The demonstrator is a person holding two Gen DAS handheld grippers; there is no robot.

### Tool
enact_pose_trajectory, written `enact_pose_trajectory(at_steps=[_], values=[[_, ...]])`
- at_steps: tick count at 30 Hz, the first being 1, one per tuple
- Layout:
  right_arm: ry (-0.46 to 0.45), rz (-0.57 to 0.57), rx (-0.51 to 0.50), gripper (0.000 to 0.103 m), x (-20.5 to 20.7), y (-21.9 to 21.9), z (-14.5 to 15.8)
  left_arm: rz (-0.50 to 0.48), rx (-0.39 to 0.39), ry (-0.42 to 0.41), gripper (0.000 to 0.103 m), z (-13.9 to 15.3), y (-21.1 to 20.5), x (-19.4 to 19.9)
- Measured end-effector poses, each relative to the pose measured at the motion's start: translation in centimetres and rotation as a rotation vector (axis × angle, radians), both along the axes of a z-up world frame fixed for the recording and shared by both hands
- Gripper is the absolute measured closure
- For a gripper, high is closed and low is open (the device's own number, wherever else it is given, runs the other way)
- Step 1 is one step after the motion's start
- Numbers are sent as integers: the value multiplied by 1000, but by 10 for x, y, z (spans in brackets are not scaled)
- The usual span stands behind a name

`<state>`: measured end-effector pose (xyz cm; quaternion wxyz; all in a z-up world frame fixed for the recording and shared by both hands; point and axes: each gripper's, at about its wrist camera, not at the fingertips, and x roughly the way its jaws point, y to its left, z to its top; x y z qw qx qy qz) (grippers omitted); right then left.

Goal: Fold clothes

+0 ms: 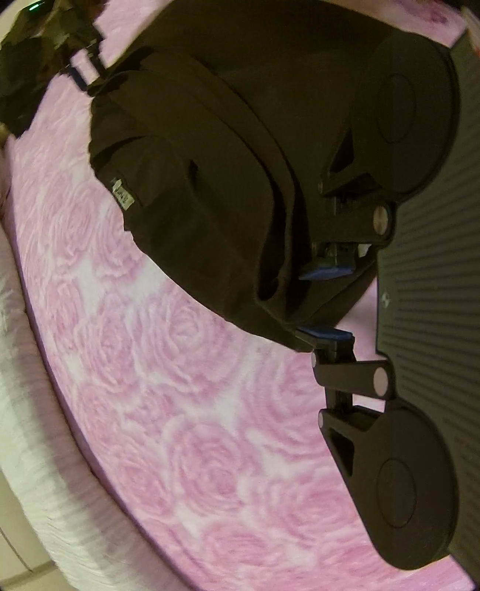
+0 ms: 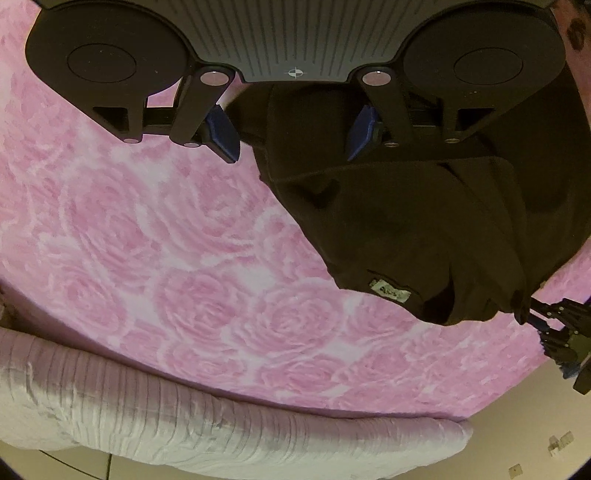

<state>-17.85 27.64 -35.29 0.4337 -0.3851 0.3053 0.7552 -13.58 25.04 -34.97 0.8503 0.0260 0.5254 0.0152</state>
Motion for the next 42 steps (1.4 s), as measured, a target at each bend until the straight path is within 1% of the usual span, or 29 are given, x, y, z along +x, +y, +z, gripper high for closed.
enact_pose_trajectory(at_steps=[2,3,4,5,6,7,8,11,12,14,16,18,19,20,22,23,25,26,27,28,30,32,34,36,39,42], values=[[5,15,-11,51,-1,4,-2,-28,40,-13,82,-1,-5,3],[6,25,-16,59,-2,5,-1,-40,55,-21,82,-1,-7,5],[7,32,-15,64,-3,4,0,-54,55,-30,82,-2,-9,6],[10,34,-13,76,-3,4,1,-73,43,-36,84,-2,-11,6],[14,35,-8,85,-3,4,1,-94,27,-40,98,-2,-13,6],[21,30,0,89,-2,3,3,-109,10,-45,103,-2,-14,6],[31,20,8,93,-1,2,6,-88,-10,-59,103,0,-12,5],[55,-18,43,94,5,-1,15,-16,-72,-101,103,7,-5,1],[67,-44,64,95,9,-3,19,50,-107,-129,103,11,4,-1],[91,-101,107,96,17,-5,28,201,-183,-214,103,23,25,-7],[114,-157,157,97,24,-7,37,316,-232,-281,103,30,43,-11],[125,-204,175,98,27,-7,36,377,-232,-305,103,32,54,-10],[125,-225,176,98,28,-5,34,383,-225,-293,103,29,56,-6],[114,-242,163,98,28,-1,30,383,-222,-268,103,26,57,-3],[102,-294,83,98,30,9,13,370,-227,-230,103,21,53,-1],[101,-318,45,97,31,14,5,346,-221,-217,103,21,49,-2],[125,-359,-19,97,35,22,-7,300,-210,-190,98,19,41,-5],[140,-383,-30,97,36,23,-8,277,-204,-177,95,19,37,-7],[166,-400,-34,97,39,24,-8,253,-198,-163,89,18,33,-9],[191,-413,-41,97,41,24,-8,230,-192,-150,86,17,28,-10],[236,-437,-55,97,46,25,-7,184,-179,-124,86,16,20,-13],[257,-451,-63,97,50,25,-7,140,-155,-105,85,12,14,-8],[265,-460,-69,96,51,25,-7,103,-128,-95,79,9,10,-3],[273,-463,-71,96,53,23,-3,81,-98,-90,76,5,9,2],[267,-443,-60,95,53,20,1,56,-92,-81,76,-1,13,9],[245,-418,-63,95,52,19,0,26,-127,-78,77,-6,16,14]])
